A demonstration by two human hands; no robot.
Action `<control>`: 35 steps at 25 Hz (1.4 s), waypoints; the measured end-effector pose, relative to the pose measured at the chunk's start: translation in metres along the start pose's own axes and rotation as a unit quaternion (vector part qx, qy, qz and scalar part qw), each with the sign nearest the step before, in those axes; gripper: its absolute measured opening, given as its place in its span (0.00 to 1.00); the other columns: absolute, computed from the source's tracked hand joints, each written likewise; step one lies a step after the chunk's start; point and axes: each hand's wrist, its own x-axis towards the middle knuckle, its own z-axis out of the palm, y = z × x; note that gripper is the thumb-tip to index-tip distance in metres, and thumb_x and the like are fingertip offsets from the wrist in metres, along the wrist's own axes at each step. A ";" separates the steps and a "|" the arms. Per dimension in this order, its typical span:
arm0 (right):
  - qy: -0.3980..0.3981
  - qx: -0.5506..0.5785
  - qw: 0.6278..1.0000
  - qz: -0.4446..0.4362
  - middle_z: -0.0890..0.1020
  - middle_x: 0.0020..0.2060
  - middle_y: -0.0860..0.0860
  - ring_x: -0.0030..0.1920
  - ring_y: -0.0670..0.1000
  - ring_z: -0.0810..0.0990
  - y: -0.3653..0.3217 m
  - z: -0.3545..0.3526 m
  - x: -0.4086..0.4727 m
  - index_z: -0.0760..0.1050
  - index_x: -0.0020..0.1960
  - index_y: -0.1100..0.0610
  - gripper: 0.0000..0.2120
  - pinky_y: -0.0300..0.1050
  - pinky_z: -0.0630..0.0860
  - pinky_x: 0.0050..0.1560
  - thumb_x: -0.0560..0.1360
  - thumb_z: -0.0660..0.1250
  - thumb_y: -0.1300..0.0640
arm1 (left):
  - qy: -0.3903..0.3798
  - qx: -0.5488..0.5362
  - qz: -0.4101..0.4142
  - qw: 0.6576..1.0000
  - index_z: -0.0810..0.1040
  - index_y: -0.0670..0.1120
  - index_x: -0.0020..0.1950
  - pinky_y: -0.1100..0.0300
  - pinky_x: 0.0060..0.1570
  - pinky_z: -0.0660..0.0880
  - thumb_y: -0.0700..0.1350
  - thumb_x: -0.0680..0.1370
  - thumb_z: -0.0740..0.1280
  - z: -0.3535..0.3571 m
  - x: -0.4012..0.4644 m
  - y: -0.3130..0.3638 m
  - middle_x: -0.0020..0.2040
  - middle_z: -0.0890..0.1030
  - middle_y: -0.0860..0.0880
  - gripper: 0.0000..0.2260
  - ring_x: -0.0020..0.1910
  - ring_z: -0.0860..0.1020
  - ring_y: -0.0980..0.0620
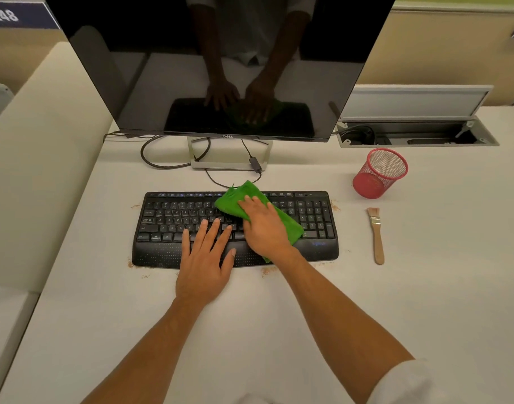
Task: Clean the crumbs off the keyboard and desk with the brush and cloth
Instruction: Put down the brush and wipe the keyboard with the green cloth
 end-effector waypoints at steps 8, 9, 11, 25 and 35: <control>0.131 -0.006 0.976 0.174 0.78 0.67 0.56 0.64 0.60 0.75 0.076 -0.055 -0.029 0.75 0.70 0.55 0.27 0.52 0.71 0.63 0.72 0.61 0.68 | -0.011 -0.003 -0.011 1.000 0.62 0.52 0.78 0.40 0.77 0.46 0.59 0.83 0.50 -0.001 0.000 0.001 0.79 0.61 0.49 0.25 0.80 0.52 0.48; 0.138 0.006 0.971 0.195 0.78 0.66 0.56 0.63 0.60 0.76 0.081 -0.056 -0.029 0.75 0.69 0.56 0.26 0.53 0.72 0.62 0.72 0.61 0.67 | -0.012 -0.004 -0.011 1.000 0.62 0.52 0.78 0.40 0.77 0.46 0.59 0.83 0.50 -0.002 0.000 0.001 0.79 0.61 0.49 0.25 0.80 0.52 0.48; 0.140 0.028 0.968 0.204 0.80 0.62 0.58 0.61 0.62 0.77 0.079 -0.053 -0.024 0.77 0.67 0.58 0.24 0.54 0.74 0.60 0.72 0.61 0.67 | -0.011 0.000 -0.012 1.000 0.62 0.53 0.78 0.40 0.77 0.46 0.59 0.83 0.50 -0.001 -0.001 0.001 0.79 0.60 0.49 0.25 0.80 0.51 0.48; -0.040 0.042 0.996 -0.064 0.72 0.73 0.55 0.76 0.56 0.65 -0.025 0.012 0.027 0.69 0.74 0.57 0.25 0.53 0.53 0.77 0.78 0.61 0.64 | 0.010 -0.005 -0.008 1.000 0.71 0.49 0.73 0.39 0.76 0.49 0.57 0.82 0.52 0.000 0.001 0.001 0.74 0.69 0.45 0.23 0.77 0.60 0.45; 0.075 -0.075 0.986 0.129 0.61 0.79 0.50 0.80 0.53 0.55 0.051 -0.022 -0.024 0.59 0.80 0.48 0.27 0.62 0.45 0.79 0.82 0.58 0.55 | 0.008 -0.003 -0.006 1.000 0.64 0.52 0.77 0.39 0.76 0.48 0.59 0.83 0.51 -0.001 0.001 0.000 0.78 0.63 0.48 0.25 0.79 0.55 0.47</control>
